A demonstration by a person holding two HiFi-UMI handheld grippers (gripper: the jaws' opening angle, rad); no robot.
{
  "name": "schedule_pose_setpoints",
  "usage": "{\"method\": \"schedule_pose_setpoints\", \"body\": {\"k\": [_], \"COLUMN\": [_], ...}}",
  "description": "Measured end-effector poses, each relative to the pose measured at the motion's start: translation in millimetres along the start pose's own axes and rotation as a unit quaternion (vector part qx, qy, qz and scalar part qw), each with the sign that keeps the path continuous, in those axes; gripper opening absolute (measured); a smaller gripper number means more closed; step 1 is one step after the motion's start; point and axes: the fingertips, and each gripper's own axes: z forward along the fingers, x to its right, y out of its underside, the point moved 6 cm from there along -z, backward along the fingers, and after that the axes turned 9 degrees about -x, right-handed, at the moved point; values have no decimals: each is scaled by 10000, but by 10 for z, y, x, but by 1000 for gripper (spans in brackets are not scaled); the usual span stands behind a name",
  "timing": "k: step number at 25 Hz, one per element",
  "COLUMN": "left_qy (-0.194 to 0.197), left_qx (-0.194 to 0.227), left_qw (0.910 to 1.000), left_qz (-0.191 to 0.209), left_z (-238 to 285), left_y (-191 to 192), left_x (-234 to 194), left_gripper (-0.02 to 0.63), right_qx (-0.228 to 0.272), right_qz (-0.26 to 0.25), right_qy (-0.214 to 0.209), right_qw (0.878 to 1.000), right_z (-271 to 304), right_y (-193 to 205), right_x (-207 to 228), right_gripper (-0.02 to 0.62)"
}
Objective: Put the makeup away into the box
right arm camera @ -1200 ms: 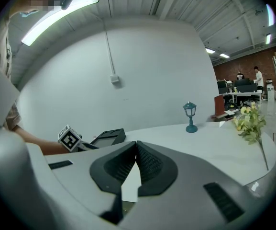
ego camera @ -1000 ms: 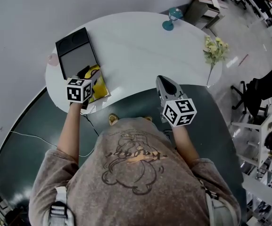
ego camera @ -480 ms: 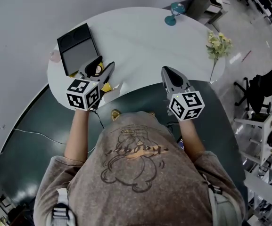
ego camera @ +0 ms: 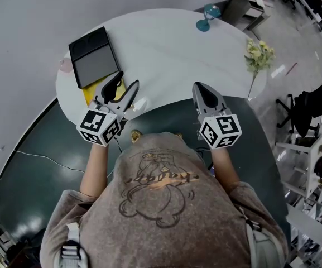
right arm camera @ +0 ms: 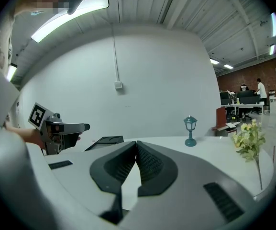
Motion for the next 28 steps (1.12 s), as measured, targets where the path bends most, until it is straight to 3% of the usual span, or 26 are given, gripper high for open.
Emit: {"method": "schedule_pose_setpoints", "body": {"k": [6, 11, 18, 28], "left_qy": [91, 105, 190, -53], "left_qx": [227, 29, -39, -219], "left_qw": [9997, 9999, 9997, 9997], "left_qz": [-62, -52, -178, -99], "left_z": [-94, -72, -95, -93], "left_y": [110, 318, 514, 630], "left_x": [36, 68, 108, 70], "left_gripper": [235, 228, 121, 46], "right_qx": [75, 91, 102, 16], "right_qz": [-63, -31, -11, -63], "right_qy": [41, 50, 52, -26], "right_qw": [9999, 9999, 9999, 10000], "right_z": [-65, -90, -154, -152], "right_y": [62, 162, 284, 455], "right_x": [-60, -81, -93, -136], "right_gripper": [3, 3, 3, 3]}}
